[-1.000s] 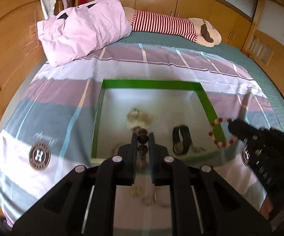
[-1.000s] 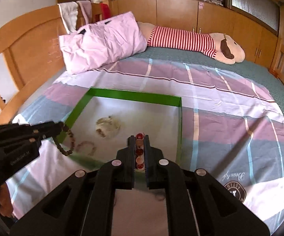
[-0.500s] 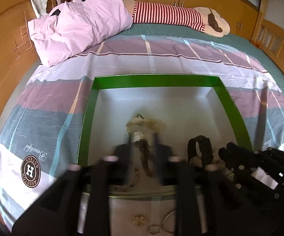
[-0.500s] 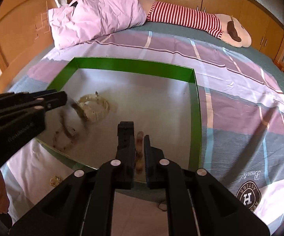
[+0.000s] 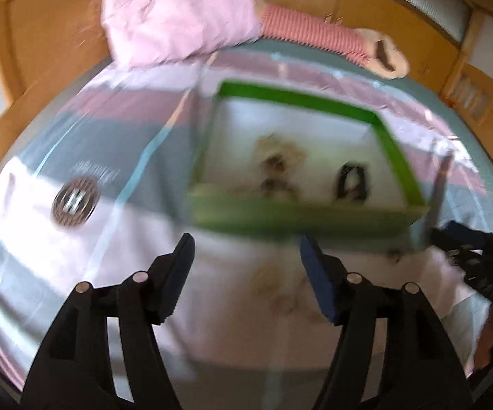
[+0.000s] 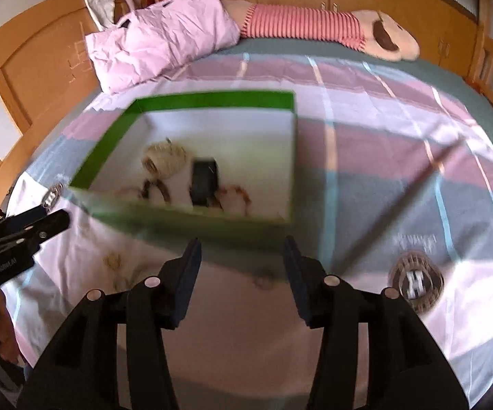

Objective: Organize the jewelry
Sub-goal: 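Move both tools back over the remaining jewelry on the sheet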

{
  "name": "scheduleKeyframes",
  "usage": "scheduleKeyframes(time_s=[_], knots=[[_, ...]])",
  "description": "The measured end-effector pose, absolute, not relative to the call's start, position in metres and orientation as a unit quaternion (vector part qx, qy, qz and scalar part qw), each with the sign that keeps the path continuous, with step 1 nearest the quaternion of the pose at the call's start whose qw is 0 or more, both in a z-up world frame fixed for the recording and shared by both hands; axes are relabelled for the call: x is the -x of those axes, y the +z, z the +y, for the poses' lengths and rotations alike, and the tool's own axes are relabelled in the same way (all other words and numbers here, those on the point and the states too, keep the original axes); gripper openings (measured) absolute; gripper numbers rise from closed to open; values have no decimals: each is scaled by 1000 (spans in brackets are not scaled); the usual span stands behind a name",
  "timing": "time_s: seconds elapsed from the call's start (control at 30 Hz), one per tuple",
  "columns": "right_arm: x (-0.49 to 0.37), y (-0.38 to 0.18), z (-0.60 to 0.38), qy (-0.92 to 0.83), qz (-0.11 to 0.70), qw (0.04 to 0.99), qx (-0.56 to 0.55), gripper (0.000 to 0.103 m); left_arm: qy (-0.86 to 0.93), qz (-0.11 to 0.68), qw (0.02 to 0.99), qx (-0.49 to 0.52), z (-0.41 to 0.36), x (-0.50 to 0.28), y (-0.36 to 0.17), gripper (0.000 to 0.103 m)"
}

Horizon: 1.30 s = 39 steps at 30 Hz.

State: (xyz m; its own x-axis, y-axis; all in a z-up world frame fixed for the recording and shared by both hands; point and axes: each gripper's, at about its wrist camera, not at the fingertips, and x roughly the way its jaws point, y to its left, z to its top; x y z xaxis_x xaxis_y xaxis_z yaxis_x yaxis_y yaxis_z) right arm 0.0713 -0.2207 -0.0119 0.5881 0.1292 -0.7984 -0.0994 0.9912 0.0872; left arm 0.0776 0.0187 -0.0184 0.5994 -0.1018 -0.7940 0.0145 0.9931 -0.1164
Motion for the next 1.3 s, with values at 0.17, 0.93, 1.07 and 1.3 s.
scheduleKeyframes(time_s=[0.17,0.93,1.07,1.3], knots=[[-61,-42,-243,28,488,872,-26,50,11,500,860,97,59,-71,-48,65],[-82,-90,-180,82,510,856,42,22,-12,520,849,93,48,-69,-66,76],[-68,-90,-166,114,519,845,55,23,-27,522,849,77,34,-68,-69,77],[-75,-76,-151,115,499,857,51,61,7,533,840,101,60,-66,-78,78]])
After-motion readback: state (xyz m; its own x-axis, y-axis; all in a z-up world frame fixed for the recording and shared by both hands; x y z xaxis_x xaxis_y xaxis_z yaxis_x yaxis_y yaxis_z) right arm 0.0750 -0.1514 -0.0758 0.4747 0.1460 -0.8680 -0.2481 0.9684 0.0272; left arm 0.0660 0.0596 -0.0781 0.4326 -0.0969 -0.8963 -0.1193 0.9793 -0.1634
